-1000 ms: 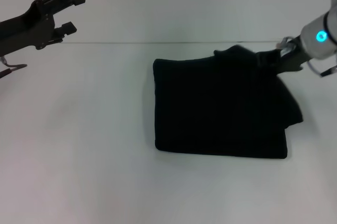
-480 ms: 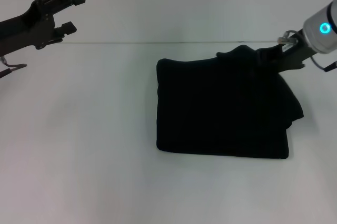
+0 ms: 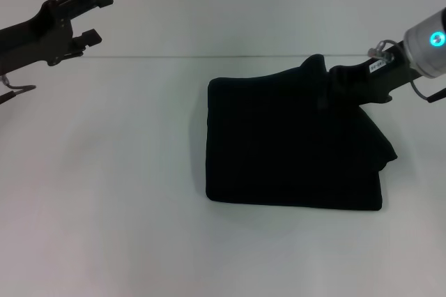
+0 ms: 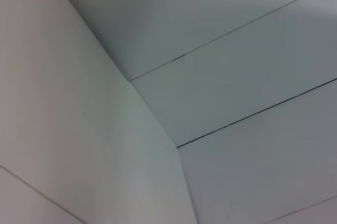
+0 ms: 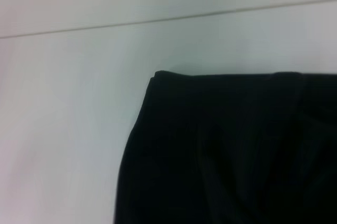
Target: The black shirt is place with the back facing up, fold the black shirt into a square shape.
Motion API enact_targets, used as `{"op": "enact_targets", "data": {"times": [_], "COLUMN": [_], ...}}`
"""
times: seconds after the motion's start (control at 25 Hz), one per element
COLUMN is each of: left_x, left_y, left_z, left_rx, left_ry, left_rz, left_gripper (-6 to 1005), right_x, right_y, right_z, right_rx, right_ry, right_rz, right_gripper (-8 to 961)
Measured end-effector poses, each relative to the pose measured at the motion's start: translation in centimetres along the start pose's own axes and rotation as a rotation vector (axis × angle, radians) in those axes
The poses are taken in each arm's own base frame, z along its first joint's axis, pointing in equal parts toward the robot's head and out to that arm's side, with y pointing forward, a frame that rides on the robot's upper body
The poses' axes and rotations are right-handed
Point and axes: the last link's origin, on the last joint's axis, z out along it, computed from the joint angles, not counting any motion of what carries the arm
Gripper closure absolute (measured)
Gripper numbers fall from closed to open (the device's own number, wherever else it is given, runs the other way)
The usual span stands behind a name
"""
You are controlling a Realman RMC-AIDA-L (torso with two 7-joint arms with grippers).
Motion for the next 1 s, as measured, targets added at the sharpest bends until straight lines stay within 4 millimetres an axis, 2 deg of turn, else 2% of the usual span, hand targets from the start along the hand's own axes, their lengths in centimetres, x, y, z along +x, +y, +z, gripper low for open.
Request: {"op": "enact_targets", "data": {"times": [0.12,0.44,0.6,1.0], "left_x": [0.0,0.2,0.3,0.5], "left_y": [0.1,0.1,0.1,0.1], "left_z": [0.1,0.2,0.3,0.4], "left_rx": [-0.002,0.002,0.009,0.016], "left_ry": [-0.001,0.006,0.012,0.020], "left_rz": [0.002,0.004,0.006,0.009], "left_gripper": [67,66,67,67], "right_x": [0.3,1.3,1.9,2.5], "right_y": [-0.6,-2.0,-3.2,-5.0], "right_z": [-0.7,-0.5,0.6,1.4], "right_rx": [-0.047,-0.048,-0.024,0.089], "right_ry": [0.003,0.014,0.016,0.026], "right_rz": [0.046,0.092,0.097,0.063], "right_gripper": [889,889,889,889]}}
